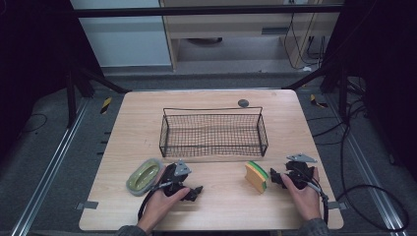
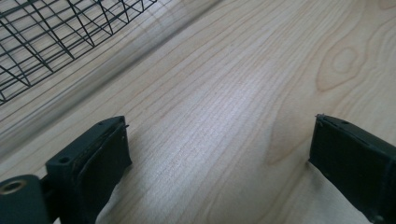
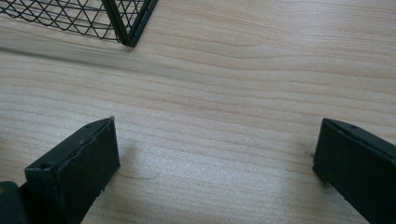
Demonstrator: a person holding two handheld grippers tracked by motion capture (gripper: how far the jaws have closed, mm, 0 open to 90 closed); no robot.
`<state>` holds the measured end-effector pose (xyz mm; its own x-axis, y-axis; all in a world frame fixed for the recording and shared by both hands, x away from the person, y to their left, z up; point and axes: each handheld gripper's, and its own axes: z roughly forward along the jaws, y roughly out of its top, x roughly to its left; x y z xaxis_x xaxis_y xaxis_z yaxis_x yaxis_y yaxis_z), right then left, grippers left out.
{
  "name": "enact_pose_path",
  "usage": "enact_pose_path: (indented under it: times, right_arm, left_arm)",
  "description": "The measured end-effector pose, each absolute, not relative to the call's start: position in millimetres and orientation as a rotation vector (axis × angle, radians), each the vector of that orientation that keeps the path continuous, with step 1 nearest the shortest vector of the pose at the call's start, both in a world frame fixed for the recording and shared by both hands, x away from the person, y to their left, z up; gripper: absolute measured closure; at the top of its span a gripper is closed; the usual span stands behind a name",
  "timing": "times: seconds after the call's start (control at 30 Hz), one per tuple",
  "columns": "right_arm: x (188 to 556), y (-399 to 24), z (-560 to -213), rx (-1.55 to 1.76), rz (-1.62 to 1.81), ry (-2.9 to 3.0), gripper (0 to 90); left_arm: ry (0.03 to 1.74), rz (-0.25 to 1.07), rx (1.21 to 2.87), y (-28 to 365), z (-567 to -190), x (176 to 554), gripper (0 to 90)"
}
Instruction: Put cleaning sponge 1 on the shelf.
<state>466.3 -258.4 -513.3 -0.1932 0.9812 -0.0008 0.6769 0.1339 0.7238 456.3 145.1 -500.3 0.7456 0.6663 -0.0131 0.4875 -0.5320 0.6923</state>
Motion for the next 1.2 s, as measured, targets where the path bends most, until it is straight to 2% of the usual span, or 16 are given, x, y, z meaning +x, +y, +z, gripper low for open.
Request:
enact_pose_path:
  times: [0.13,0.37,0.6,0.9,0.97,1.0,1.2]
  right_arm:
    - [466.1,-258.9,-513.2,1.583,0.832,1.94,0.5]
    - [465.6,-261.1,-513.1,1.556,0.843,1.965,1.2]
    - [466.2,-262.4,-513.1,1.536,0.854,1.984,1.7]
    - [466.8,-263.1,-513.2,1.525,0.856,1.994,1.3]
    - [467.0,-263.3,-513.3,1.521,0.854,1.998,0.9]
    - [467.3,-263.2,-513.2,1.524,0.86,2.002,0.6]
    - [467.5,-263.3,-513.4,1.519,0.856,2.003,0.5]
  left_arm:
    - [0.845,0.363,2.25,151.0,-487.2,451.3,4.4]
    - [0.925,0.4,2.128,187.5,-447.5,442.0,5.6]
    - [1.009,0.479,2.193,236.5,-404.1,447.1,5.1]
    - [1.088,0.449,2.343,274.3,-413.1,452.3,6.1]
    - [1.082,0.421,2.332,277.0,-413.2,452.5,9.3]
    - [1.079,0.416,2.334,277.7,-413.6,452.5,14.0]
    - [1.074,0.397,2.382,278.7,-417.9,452.5,18.9]
